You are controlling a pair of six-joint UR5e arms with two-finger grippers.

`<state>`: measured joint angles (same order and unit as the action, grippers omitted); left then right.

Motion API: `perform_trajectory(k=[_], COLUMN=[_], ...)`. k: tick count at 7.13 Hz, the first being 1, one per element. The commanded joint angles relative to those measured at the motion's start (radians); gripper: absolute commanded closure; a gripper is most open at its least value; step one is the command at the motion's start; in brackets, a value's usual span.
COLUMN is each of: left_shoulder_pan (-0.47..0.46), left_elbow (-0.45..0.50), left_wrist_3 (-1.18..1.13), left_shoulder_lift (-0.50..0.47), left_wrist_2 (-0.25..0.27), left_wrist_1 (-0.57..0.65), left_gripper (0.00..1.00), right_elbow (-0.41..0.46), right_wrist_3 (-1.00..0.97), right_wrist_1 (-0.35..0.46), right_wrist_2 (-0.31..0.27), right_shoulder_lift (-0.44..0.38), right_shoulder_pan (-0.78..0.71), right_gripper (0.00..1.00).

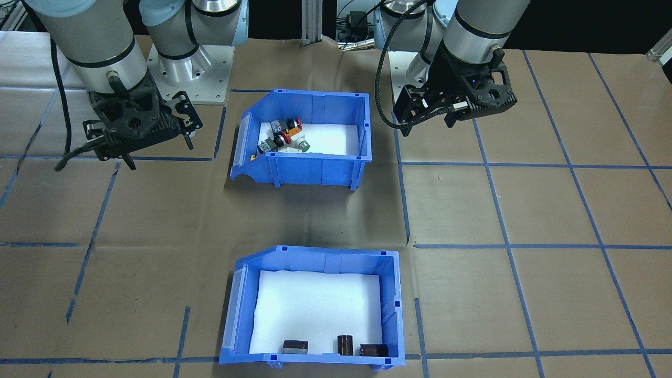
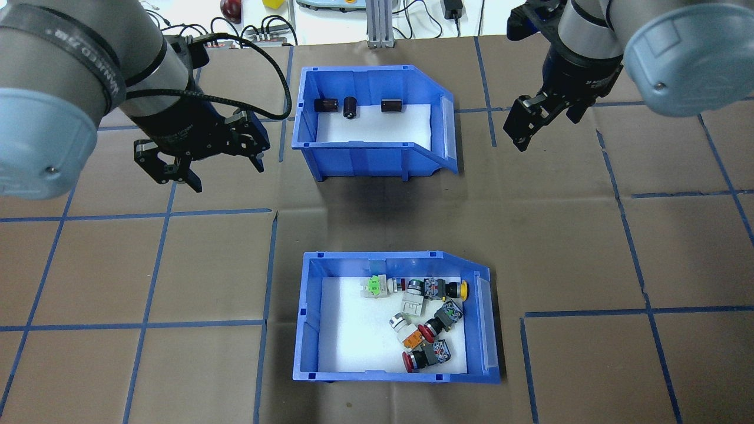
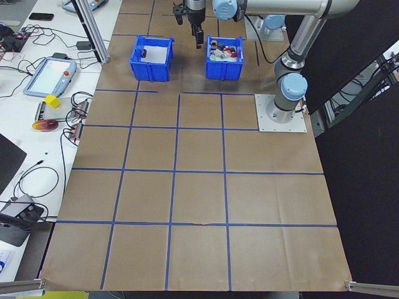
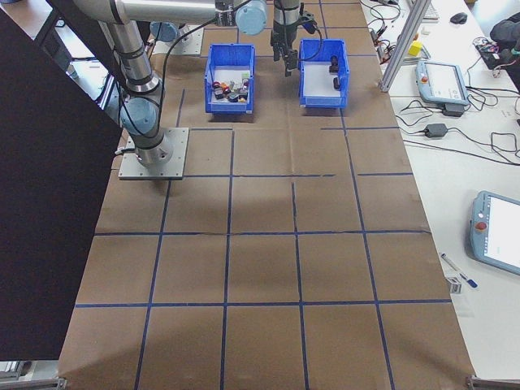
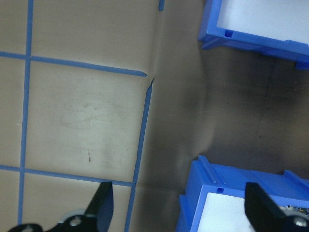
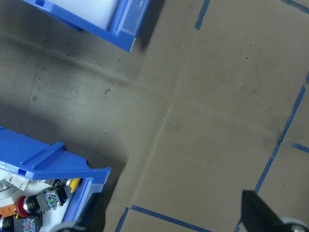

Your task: Place button box in front

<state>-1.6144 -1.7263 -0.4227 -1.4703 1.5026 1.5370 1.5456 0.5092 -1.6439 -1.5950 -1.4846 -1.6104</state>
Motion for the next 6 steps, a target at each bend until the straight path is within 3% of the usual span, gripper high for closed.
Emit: perform_trajectory(k=[1, 2, 5, 6], left_shoulder_pan=[-0.004, -0.028, -0.218, -0.263], left_elbow=[-0.189, -0.25, -0.387, -0.427], left_wrist_3=[-0.262, -0.404, -0.982, -1.078], left_shoulder_lift=[0.158, 0.232, 0.315, 0.324], left_wrist_2=[-0.053, -0.111, -0.111, -0.111], left_wrist_1=[-0.004, -0.005, -0.008, -0.044], left_gripper=[0.07, 0.07, 0.07, 0.07], right_elbow=[-0.149, -0.206, -0.332, -0.352], right_wrist_3=[0.148, 0.216, 0.392, 0.476], right_wrist_1=[0.001, 0.001, 0.0, -0.001], right_wrist_2=[0.0, -0.002, 0.0, 0.001], right_shoulder_lift=[0.134, 0.195, 0.32, 0.355], right_shoulder_pan=[-0.069, -0.118, -0.236, -0.276], right_gripper=[0.0, 0.0, 0.0, 0.0])
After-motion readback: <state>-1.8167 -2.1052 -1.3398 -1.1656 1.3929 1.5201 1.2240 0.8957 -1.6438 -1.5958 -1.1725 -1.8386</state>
